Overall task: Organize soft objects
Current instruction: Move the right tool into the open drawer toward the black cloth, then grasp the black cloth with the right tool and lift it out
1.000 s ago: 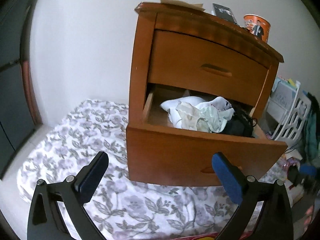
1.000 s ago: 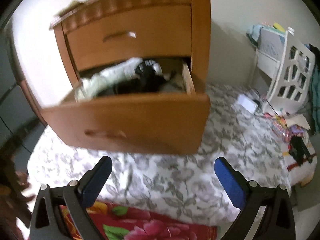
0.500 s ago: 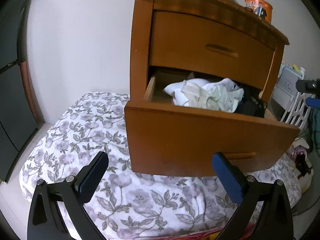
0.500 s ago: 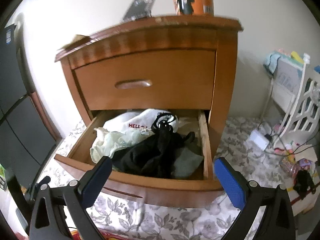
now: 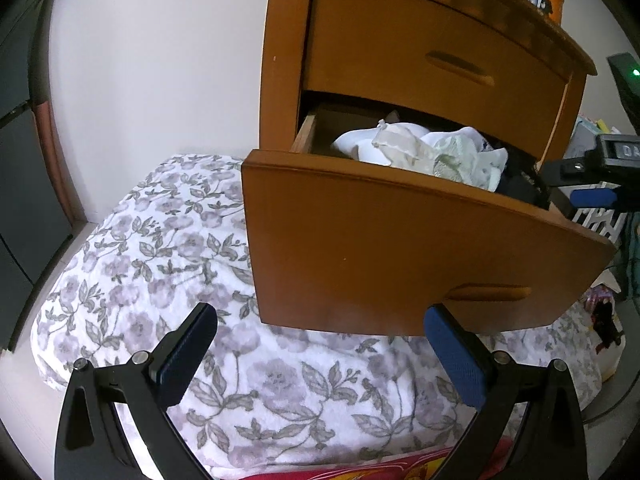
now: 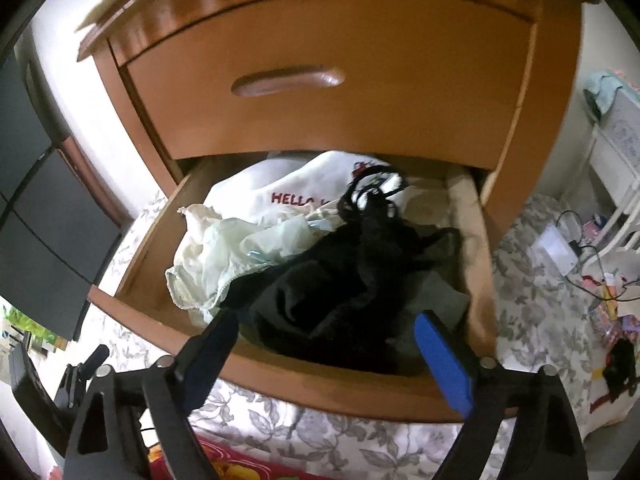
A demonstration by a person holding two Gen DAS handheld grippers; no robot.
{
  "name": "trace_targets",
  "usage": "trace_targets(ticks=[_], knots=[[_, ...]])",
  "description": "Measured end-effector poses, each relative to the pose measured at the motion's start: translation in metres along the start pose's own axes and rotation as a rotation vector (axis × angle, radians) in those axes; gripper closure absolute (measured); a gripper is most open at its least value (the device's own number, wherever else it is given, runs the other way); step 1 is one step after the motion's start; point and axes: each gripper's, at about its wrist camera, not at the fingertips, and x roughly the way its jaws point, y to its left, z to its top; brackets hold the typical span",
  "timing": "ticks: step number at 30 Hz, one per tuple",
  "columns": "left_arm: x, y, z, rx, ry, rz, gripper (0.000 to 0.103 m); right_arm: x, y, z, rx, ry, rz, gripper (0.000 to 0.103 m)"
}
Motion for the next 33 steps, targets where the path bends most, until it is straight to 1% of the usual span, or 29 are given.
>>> trace_targets(ticks=[5,8,12,14,15,17,18,20,21,23,25,33], knots=[[0.000,-0.008,-0.001,0.039,-0.007,0.034,0.000,0.021,0.008,0.006,-0.006,0.043,0.016,0.021],[-0.001,-0.016,-0.002,0.082,-0.016,0.045,0.000,0.030,0.008,0.009,0.008,0.064,0.015,0.030],[-0.003,-0.025,-0.002,0.128,-0.029,0.051,0.000,0.043,0.010,0.012,0.013,0.093,-0.003,0.040],[-0.003,-0.027,-0.002,0.140,-0.027,0.052,0.000,0.048,0.010,0.014,0.017,0.104,-0.004,0.048],[-0.002,-0.028,-0.002,0.140,-0.025,0.052,0.000,0.050,0.010,0.014,0.018,0.108,-0.001,0.050],[-0.001,-0.027,-0.002,0.137,-0.017,0.052,0.000,0.054,0.012,0.015,0.018,0.112,0.012,0.061],[0.000,-0.026,-0.002,0.133,-0.012,0.052,0.000,0.055,0.013,0.015,0.016,0.110,0.019,0.063],[0.002,-0.024,-0.002,0.125,-0.003,0.051,0.000,0.055,0.013,0.016,0.020,0.099,0.027,0.075],[0.003,-0.024,-0.003,0.123,-0.002,0.051,0.000,0.054,0.011,0.016,0.028,0.094,0.032,0.078],[0.003,-0.024,-0.003,0.122,-0.001,0.050,0.000,0.051,0.007,0.017,0.047,0.082,0.038,0.089],[0.004,-0.025,-0.003,0.125,0.001,0.051,0.000,0.047,0.002,0.018,0.065,0.070,0.036,0.095],[0.007,-0.024,-0.004,0.120,0.015,0.054,0.000,0.020,-0.012,0.020,0.088,0.021,0.027,0.096]])
